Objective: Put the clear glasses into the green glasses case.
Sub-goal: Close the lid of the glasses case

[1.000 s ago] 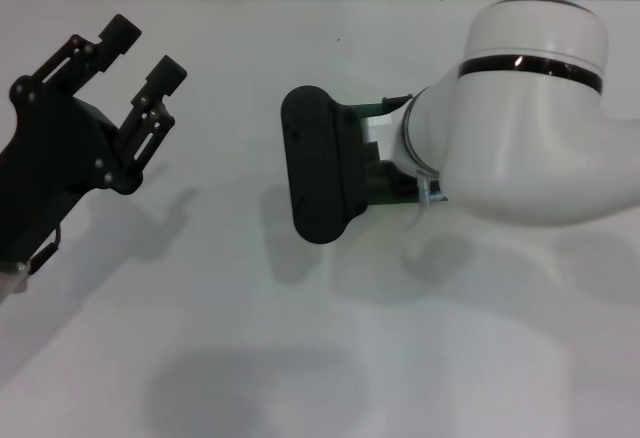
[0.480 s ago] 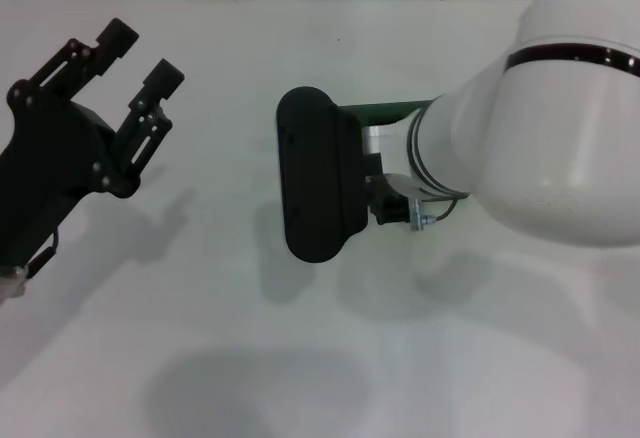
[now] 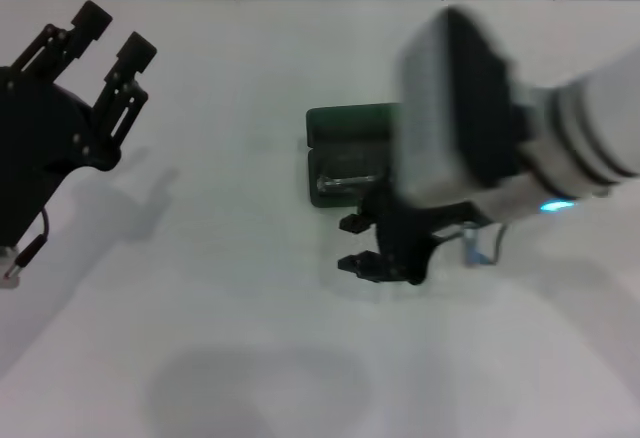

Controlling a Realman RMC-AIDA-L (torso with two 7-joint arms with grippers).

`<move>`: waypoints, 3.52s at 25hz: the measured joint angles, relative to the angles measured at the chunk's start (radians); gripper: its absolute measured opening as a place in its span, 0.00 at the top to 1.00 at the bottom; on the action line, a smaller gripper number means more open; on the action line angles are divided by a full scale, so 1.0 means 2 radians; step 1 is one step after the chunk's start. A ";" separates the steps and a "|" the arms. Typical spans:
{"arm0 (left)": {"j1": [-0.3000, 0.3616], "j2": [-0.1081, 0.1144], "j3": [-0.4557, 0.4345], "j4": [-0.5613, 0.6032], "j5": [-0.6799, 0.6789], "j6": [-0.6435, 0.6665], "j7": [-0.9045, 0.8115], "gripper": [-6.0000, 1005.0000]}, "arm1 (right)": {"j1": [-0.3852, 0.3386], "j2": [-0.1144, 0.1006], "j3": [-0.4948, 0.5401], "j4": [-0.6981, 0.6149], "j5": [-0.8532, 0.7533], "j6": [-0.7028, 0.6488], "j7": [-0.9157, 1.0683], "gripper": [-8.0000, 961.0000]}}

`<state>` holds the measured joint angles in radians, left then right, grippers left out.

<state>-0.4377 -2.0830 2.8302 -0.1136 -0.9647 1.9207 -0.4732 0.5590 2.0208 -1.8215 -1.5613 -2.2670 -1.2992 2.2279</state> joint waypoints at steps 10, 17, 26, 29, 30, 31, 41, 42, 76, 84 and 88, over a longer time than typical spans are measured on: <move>-0.006 -0.005 0.000 0.037 -0.041 -0.060 0.034 0.54 | -0.132 -0.002 0.195 0.225 0.379 -0.026 -0.370 0.63; -0.011 -0.009 0.000 0.125 -0.083 -0.113 0.154 0.54 | -0.093 0.001 0.322 0.518 0.526 -0.096 -0.600 0.59; -0.038 -0.012 0.002 0.166 -0.138 -0.218 0.254 0.54 | -0.084 -0.001 0.311 0.576 0.573 -0.100 -0.695 0.52; -0.046 -0.008 0.003 0.170 -0.134 -0.243 0.216 0.54 | -0.084 -0.003 0.307 0.574 0.552 -0.114 -0.711 0.50; -0.050 -0.007 0.004 0.166 -0.124 -0.243 0.191 0.54 | -0.084 -0.003 0.307 0.574 0.552 -0.114 -0.711 0.49; -0.058 -0.006 0.006 0.159 -0.111 -0.245 0.161 0.54 | -0.081 -0.013 0.307 0.568 0.500 -0.132 -0.699 0.49; -0.236 0.002 0.006 -0.017 0.148 -0.376 -0.270 0.53 | -0.070 -0.039 0.310 0.550 0.349 -0.178 -0.645 0.08; -0.249 -0.001 0.006 -0.019 0.159 -0.391 -0.278 0.53 | -0.071 -0.039 0.310 0.548 0.346 -0.179 -0.646 0.08; -0.161 -0.005 -0.127 0.148 0.317 -0.490 -0.031 0.53 | -0.085 -0.039 0.315 0.542 0.335 -0.193 -0.648 0.08; -0.153 -0.005 -0.126 0.151 0.363 -0.489 -0.023 0.53 | -0.085 -0.038 0.328 0.542 0.335 -0.198 -0.647 0.08; -0.137 -0.006 -0.128 0.151 0.373 -0.489 -0.004 0.53 | -0.085 -0.037 0.332 0.541 0.336 -0.199 -0.646 0.08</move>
<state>-0.7112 -2.0954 2.5743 0.1879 -0.2192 0.9424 -0.4815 0.3881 1.9462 -1.1576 -0.4786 -1.5951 -1.6968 0.9357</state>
